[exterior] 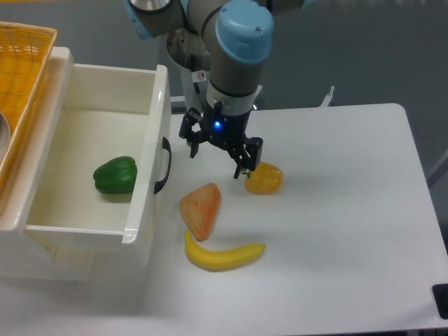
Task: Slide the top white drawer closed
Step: 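Raise the open gripper and swing it toward the drawer front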
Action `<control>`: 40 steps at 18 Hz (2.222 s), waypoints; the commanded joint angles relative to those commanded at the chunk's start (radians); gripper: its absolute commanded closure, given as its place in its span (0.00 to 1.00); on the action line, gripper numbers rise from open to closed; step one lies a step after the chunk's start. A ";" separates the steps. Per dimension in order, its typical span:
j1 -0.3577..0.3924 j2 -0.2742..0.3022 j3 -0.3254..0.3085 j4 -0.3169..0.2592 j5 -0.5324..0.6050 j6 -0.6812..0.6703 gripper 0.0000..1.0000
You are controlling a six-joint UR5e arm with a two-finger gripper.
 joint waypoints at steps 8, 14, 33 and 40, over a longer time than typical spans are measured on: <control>0.012 -0.048 -0.008 -0.005 0.003 -0.008 0.00; 0.002 -0.065 -0.038 -0.002 0.003 -0.011 0.00; -0.018 -0.112 -0.055 -0.006 -0.002 -0.149 0.00; -0.041 -0.146 -0.063 -0.003 -0.003 -0.207 0.00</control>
